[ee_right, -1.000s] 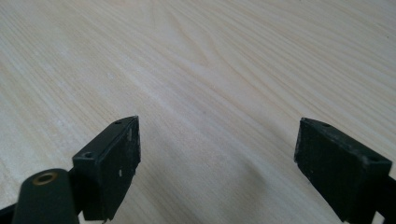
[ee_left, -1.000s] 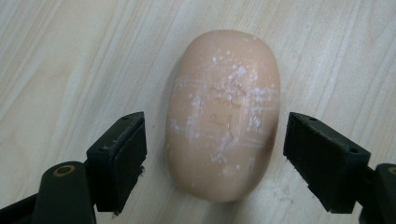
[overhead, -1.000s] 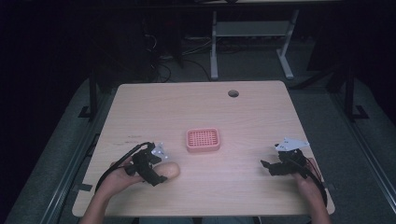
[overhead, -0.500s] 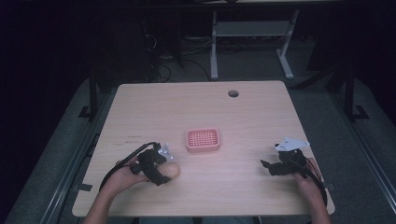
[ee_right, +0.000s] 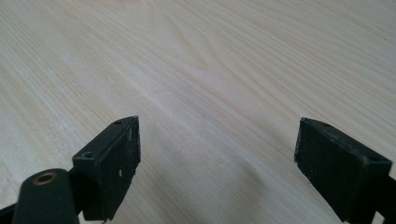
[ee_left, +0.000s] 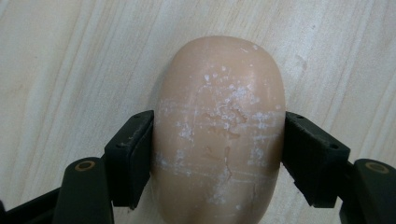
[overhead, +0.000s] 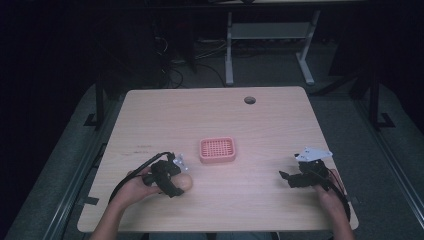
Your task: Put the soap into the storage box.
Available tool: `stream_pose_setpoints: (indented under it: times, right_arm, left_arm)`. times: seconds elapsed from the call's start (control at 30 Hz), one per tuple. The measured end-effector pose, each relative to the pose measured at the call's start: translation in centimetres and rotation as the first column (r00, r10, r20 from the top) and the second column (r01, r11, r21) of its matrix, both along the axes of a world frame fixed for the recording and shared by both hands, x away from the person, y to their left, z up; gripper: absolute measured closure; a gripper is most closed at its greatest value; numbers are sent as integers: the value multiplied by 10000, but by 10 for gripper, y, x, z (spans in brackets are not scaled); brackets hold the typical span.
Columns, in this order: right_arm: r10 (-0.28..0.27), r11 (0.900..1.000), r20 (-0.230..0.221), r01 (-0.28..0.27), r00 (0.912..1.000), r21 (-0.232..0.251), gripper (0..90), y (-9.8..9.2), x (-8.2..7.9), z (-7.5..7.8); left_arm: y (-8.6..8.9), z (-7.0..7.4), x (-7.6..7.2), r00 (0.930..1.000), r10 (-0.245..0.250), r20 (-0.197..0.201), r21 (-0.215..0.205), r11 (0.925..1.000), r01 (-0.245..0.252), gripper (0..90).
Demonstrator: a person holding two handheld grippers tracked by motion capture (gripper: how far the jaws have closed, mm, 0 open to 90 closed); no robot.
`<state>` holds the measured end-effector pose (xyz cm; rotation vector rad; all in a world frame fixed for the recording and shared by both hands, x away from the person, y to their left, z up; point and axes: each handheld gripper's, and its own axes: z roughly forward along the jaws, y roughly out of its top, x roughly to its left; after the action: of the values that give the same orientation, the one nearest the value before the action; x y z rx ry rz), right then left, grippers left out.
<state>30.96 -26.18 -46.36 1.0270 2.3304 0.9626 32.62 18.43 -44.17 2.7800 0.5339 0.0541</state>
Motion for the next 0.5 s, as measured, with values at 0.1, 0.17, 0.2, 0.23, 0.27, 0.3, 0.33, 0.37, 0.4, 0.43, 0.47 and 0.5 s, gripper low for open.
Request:
stream_pose_setpoints:
  times: [0.1,0.17,0.2,0.23,0.27,0.3,0.33,0.37,0.4,0.43,0.47,0.5]
  right_arm:
    - [-5,10000,-11,5,10000,20,139,0,0,0]
    - [9,10000,6,-9,10000,48,139,0,0,0]
    - [14,10000,25,-14,10000,61,138,-1,0,0]
    - [56,10000,58,-56,10000,22,139,-1,0,1]
    - [28,10000,38,-29,10000,42,139,-1,0,1]
    - [21,10000,45,-21,10000,47,139,-1,0,1]
    - [9,10000,46,-10,10000,50,139,-2,0,1]
    - [-30,9999,26,30,10000,110,138,-1,0,1]
    - [-30,9999,26,30,10000,110,138,-1,0,1]
    - [-32,9999,18,31,10000,122,139,-1,0,1]
    - [-43,9999,6,43,10000,140,139,-1,0,1]
    - [-16,9999,21,15,10000,113,139,-1,0,1]
  left_arm:
    - [-1,1,0,10000,-40,8,44,10000,40,309]
    - [0,1,0,10000,-48,2,31,10000,48,313]
    - [0,1,0,10000,-33,27,38,10000,33,314]
    - [0,1,0,10000,-16,65,24,10000,16,315]
    - [0,2,0,10000,-26,70,-7,10000,26,315]
    - [0,2,0,10000,28,95,-121,9999,-27,315]
    - [0,4,0,9999,60,112,-195,9998,-58,316]
    - [0,5,1,9999,86,126,-266,9996,-82,315]
    - [0,6,2,9999,89,80,-309,9995,-87,315]
    - [-1,6,3,9999,88,73,-292,9995,-85,316]
    - [-2,6,3,9999,93,98,-282,9996,-90,316]
    - [-2,7,4,9999,73,91,-231,9997,-71,316]
